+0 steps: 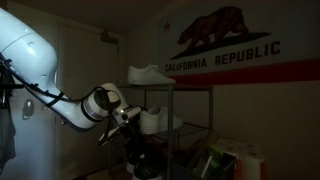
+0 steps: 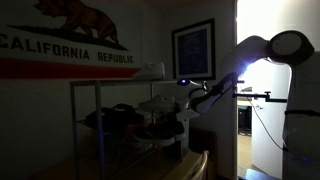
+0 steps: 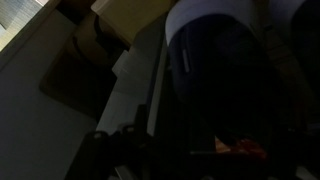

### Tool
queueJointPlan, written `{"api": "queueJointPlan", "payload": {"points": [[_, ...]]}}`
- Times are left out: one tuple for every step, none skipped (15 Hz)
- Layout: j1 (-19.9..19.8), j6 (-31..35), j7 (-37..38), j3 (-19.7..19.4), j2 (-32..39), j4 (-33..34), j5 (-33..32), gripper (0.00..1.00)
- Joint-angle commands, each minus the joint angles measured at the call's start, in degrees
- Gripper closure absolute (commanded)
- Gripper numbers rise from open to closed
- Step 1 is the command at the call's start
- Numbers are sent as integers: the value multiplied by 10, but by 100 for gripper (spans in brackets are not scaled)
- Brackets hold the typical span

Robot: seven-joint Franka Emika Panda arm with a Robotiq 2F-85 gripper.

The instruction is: Move the black shoe on the right to the top compartment of the shoe rack

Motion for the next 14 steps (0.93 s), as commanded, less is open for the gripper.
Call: {"api": "queueJointPlan", "payload": {"points": [[18, -15, 12, -16, 11, 5, -9, 0], [20, -16, 13, -18, 10, 3, -10, 0], [22, -17, 13, -18, 9, 1, -11, 0], [24, -17, 10, -20, 9, -1, -7, 0], [26, -16, 7, -21, 11, -3, -5, 0], [27, -14, 2, -23, 14, -6, 1, 0], [28, -13, -4, -25, 17, -9, 6, 0], [29, -13, -4, -27, 20, -10, 6, 0], [30, -12, -3, -29, 22, -12, 4, 0], [31, -12, -2, -31, 23, -13, 5, 0], [31, -11, -1, -34, 24, -13, 4, 0], [31, -13, 1, -35, 23, -13, 3, 0], [31, -13, 2, -37, 23, -13, 3, 25], [32, -15, 3, -38, 22, -13, 1, 26]]}}
